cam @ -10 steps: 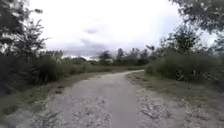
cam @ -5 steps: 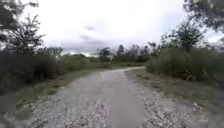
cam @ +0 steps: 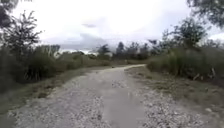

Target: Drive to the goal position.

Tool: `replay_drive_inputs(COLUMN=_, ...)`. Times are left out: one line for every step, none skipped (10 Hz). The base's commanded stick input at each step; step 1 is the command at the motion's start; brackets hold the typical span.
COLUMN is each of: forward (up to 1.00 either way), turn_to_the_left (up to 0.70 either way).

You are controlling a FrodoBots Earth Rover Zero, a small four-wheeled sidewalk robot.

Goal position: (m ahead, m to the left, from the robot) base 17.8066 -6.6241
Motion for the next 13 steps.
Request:
replay_drive_inputs(forward=0.5, turn_to_the_left=0.0)
replay_drive_inputs(forward=0.5, turn_to_the_left=0.0)
replay_drive_inputs(forward=0.5, turn_to_the_left=0.0)
replay_drive_inputs(forward=0.5, turn_to_the_left=0.0)
replay_drive_inputs(forward=0.5, turn_to_the_left=0.0)
replay_drive_inputs(forward=0.5, turn_to_the_left=0.0)
replay_drive_inputs(forward=0.5, turn_to_the_left=0.0)
replay_drive_inputs(forward=0.5, turn_to_the_left=0.0)
replay_drive_inputs(forward=0.5, turn_to_the_left=0.0)
replay_drive_inputs(forward=0.5, turn_to_the_left=0.0)
replay_drive_inputs(forward=0.5, turn_to_the_left=0.0)
replay_drive_inputs(forward=0.5, turn_to_the_left=0.0)
replay_drive_inputs(forward=0.5, turn_to_the_left=0.0)
